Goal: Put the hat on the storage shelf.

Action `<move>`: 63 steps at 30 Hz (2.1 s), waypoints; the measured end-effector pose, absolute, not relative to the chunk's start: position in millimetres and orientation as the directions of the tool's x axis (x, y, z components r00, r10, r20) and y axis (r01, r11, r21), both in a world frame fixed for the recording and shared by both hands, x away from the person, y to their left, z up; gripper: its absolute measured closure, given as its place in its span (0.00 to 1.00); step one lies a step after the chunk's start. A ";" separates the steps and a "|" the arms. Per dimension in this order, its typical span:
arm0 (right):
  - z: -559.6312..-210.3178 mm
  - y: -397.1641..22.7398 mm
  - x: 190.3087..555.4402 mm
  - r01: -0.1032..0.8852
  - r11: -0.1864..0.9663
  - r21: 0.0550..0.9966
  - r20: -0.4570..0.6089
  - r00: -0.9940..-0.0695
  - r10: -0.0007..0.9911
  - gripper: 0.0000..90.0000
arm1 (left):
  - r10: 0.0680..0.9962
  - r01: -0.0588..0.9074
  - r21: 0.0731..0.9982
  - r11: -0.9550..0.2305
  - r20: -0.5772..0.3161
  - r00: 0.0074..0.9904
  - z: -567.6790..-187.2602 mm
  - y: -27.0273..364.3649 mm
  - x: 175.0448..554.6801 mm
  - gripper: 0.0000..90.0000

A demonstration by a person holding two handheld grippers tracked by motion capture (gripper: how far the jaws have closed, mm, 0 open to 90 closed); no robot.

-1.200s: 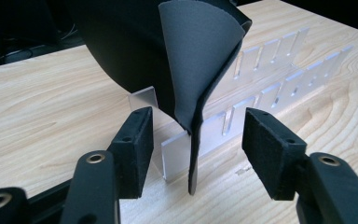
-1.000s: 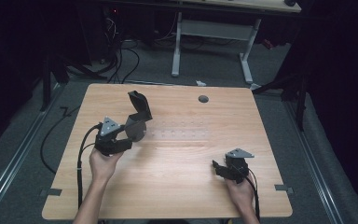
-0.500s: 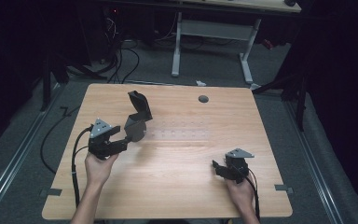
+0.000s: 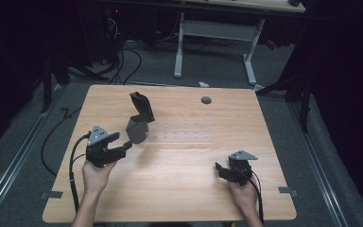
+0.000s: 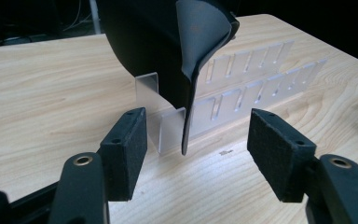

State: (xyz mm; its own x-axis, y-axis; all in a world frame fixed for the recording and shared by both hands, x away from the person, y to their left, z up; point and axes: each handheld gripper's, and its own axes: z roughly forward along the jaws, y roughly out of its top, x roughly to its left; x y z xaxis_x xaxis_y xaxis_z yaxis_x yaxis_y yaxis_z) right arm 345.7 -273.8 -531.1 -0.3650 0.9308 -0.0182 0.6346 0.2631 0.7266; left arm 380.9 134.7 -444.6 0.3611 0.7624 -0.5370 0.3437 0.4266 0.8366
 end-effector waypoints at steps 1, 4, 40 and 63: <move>-531.1 -273.8 345.7 0.635 0.263 0.727 -0.018 -0.365 0.931 0.40 | 0.764 0.343 0.837 0.425 -0.536 0.361 -445.1 135.0 380.2 0.43; -531.1 -273.8 345.7 0.635 0.263 0.726 -0.018 -0.365 0.931 0.40 | 0.766 0.346 0.837 0.424 -0.535 0.357 -447.0 135.4 376.1 0.43; -531.1 -273.7 345.6 0.635 0.262 0.726 -0.017 -0.365 0.931 0.40 | 0.742 0.412 0.824 0.390 -0.546 0.390 -475.8 114.4 343.3 0.42; -531.1 -273.8 345.5 0.634 0.264 0.727 -0.019 -0.365 0.931 0.40 | 0.748 0.466 0.821 0.330 -0.528 0.401 -505.4 89.7 338.2 0.44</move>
State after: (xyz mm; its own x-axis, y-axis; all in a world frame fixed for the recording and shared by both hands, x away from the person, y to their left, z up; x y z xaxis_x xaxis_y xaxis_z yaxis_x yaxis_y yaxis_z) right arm 345.5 -273.8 -531.1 -0.3655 0.9306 -0.0187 0.6344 0.2637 0.7267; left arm 338.2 89.7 -505.4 0.4009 0.7483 -0.5285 0.4664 0.3298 0.8208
